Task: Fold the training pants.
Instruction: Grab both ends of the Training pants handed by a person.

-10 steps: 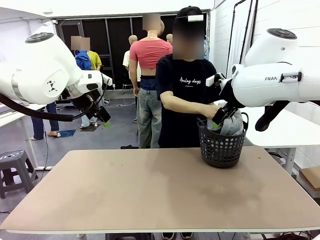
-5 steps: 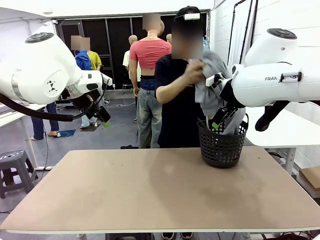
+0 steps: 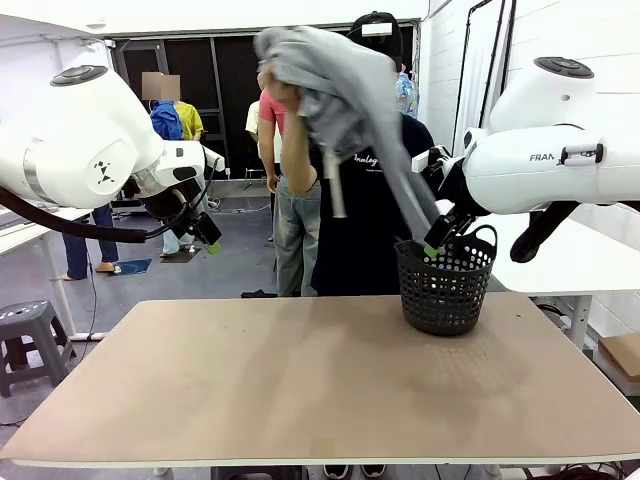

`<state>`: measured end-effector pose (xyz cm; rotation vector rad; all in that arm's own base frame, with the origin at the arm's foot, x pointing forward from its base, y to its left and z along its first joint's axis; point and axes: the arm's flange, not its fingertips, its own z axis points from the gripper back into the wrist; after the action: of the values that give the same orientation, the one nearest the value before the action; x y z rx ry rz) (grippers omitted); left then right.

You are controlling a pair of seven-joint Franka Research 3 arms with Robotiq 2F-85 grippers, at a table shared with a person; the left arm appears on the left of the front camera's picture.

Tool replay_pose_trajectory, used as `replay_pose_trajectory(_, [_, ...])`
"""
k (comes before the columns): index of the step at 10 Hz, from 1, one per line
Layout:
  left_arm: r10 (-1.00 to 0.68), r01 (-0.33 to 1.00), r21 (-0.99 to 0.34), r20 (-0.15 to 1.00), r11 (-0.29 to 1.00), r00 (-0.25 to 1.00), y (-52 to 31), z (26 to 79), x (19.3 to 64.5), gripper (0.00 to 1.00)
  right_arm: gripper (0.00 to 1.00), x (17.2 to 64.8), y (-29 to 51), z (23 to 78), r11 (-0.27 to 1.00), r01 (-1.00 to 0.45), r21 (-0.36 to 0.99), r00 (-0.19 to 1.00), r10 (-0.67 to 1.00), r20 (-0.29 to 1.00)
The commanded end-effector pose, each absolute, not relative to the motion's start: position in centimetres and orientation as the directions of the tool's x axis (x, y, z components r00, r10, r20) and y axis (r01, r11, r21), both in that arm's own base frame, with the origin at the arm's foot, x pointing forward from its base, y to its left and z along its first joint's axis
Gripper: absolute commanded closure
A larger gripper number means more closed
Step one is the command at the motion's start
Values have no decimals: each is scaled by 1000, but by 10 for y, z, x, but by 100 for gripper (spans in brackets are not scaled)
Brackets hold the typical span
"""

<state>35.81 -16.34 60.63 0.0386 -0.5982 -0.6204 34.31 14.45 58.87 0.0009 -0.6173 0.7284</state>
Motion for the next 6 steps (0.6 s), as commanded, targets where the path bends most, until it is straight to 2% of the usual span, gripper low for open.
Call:
replay_pose_trajectory(1, [-557, 536, 208, 515, 818, 651, -164, 607, 359, 0, 0, 344, 144, 590, 755, -623, -205, 579, 621, 529])
replay_pose_trajectory(6, [-557, 536, 208, 515, 818, 651, -164, 607, 359, 0, 0, 344, 144, 590, 755, -623, -205, 579, 621, 529])
